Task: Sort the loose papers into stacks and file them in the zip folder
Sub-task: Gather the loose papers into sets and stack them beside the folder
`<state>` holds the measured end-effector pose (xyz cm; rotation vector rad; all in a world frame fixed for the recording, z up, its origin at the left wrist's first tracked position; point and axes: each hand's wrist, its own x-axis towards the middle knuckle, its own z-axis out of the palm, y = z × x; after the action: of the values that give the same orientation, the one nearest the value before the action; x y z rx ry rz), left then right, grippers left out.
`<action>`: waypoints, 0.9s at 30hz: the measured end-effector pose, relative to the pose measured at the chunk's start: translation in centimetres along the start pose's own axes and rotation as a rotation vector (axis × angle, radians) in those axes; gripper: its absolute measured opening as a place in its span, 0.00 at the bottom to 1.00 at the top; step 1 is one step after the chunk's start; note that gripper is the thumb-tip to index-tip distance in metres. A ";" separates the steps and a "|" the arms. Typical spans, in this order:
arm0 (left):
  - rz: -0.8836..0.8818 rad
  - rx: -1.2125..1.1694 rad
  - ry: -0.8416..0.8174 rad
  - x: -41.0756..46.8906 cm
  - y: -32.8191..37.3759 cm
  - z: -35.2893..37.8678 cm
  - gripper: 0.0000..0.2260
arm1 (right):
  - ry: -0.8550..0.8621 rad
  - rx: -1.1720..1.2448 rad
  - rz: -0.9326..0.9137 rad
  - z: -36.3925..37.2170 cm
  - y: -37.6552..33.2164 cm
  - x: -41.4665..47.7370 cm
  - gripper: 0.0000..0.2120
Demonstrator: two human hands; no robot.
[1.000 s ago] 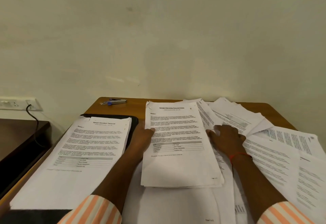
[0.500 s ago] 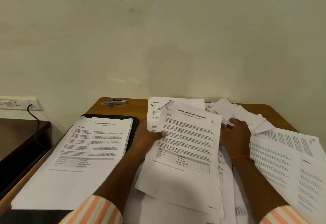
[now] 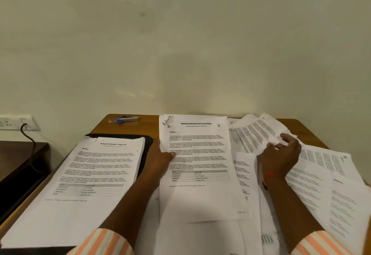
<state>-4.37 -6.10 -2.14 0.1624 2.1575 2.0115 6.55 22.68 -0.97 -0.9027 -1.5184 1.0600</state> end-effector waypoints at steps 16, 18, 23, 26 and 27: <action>-0.004 -0.101 -0.015 -0.8 0.6 0.3 0.21 | -0.425 -0.204 0.038 1.5 0.7 -1.1 0.14; 0.002 -0.096 -0.016 -0.9 0.7 0.3 0.23 | -0.346 -0.179 -0.003 1.6 1.1 -0.8 0.12; 0.007 -0.095 -0.022 -1.0 0.9 0.2 0.23 | -0.040 0.056 0.043 0.8 1.1 0.3 0.18; -0.009 -0.072 -0.030 -1.1 0.9 0.1 0.26 | 0.079 0.165 0.147 0.1 1.2 1.1 0.22; -0.009 -0.072 -0.031 -1.2 0.9 0.1 0.26 | 0.072 0.193 0.165 0.1 1.4 1.3 0.24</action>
<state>-3.26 -6.17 -1.13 0.1724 2.0602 2.0649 6.25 24.38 -1.91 -0.9318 -1.2743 1.2563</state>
